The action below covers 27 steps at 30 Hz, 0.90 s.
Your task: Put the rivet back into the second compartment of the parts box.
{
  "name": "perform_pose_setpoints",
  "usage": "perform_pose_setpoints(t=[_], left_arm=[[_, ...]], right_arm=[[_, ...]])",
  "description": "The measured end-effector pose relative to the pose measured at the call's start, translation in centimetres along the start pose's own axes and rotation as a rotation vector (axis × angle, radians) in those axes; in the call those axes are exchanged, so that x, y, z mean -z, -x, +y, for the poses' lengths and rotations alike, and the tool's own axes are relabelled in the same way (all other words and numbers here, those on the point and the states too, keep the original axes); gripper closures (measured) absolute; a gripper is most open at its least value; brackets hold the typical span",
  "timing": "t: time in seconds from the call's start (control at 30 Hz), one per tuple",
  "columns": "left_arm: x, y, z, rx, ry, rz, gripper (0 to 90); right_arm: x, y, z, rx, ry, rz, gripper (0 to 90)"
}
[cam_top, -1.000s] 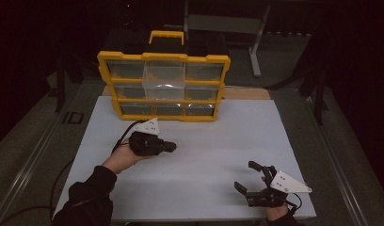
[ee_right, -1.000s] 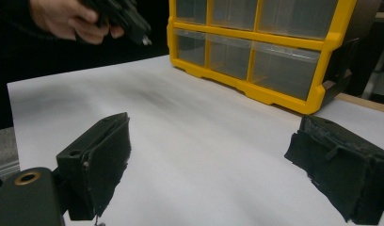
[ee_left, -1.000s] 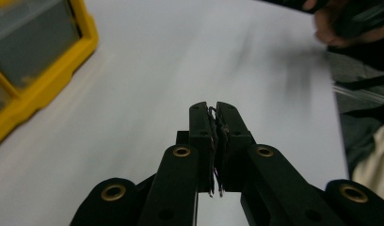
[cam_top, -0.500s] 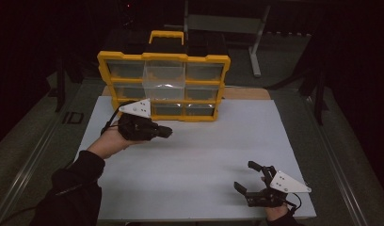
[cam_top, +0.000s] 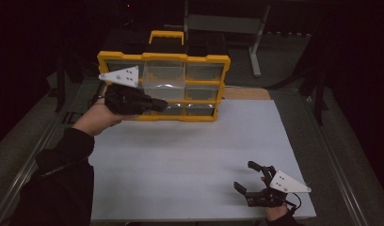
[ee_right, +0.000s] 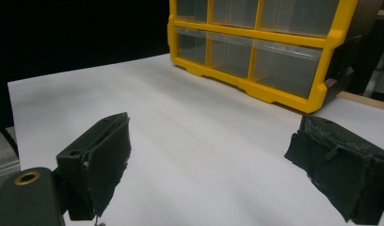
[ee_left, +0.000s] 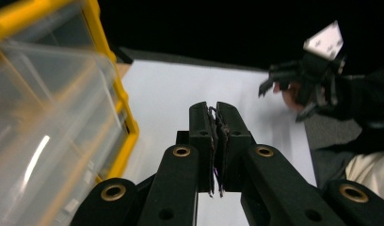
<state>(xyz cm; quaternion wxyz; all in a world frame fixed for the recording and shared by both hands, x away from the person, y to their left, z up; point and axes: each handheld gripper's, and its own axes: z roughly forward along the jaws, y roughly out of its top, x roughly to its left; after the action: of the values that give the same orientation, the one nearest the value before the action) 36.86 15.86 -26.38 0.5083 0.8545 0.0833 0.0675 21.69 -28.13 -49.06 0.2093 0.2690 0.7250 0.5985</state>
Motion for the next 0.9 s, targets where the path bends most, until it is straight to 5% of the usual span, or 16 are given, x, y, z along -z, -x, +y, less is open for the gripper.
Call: perform_pose_setpoints(t=[0.4,0.63,0.9], left_arm=[[2.1,-2.6,3.4,-0.005,0.096,0.07,85.2],[2.1,-4.4,4.0,0.038,0.131,0.119,85.1],[0.1,-6.1,2.9,0.096,0.088,0.155,85.0]], right_arm=[[0.1,0.1,0.0,-0.004,0.006,-0.001,11.1],[0.0,0.0,0.0,-0.007,0.001,0.002,11.1],[0.2,0.1,-0.1,-0.01,0.004,0.001,11.1]])
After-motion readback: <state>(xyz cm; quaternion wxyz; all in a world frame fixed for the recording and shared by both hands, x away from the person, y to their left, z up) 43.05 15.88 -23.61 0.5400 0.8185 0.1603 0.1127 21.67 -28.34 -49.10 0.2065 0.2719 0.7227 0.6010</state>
